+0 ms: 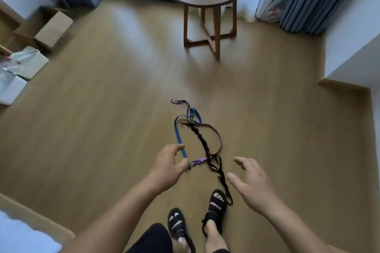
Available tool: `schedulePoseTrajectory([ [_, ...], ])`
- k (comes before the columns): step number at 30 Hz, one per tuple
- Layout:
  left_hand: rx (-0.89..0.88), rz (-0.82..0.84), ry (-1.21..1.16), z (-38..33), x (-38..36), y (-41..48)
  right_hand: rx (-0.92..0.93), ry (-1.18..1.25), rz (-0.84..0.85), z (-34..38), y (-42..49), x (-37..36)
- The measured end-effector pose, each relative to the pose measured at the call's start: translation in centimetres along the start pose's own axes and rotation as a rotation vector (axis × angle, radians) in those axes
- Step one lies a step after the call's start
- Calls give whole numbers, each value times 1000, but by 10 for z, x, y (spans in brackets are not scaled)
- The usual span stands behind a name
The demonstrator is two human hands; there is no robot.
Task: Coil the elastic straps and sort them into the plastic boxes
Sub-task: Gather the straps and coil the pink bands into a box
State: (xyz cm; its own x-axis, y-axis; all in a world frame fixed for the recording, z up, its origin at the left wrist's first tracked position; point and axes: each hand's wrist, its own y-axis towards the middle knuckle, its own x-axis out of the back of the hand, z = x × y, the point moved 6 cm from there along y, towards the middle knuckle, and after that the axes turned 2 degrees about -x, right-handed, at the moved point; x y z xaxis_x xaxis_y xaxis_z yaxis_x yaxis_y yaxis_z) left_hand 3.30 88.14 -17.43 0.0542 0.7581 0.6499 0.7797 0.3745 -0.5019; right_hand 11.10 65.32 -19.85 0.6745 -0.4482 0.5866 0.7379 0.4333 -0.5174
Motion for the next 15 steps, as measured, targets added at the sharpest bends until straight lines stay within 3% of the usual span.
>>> schedulePoseTrajectory([
  [7,320,148,-256,99,-139,141,-314,-27,130,-136,167,-122],
  [15,383,250,-219,241,-296,310,-467,-187,160,-279,349,-300],
])
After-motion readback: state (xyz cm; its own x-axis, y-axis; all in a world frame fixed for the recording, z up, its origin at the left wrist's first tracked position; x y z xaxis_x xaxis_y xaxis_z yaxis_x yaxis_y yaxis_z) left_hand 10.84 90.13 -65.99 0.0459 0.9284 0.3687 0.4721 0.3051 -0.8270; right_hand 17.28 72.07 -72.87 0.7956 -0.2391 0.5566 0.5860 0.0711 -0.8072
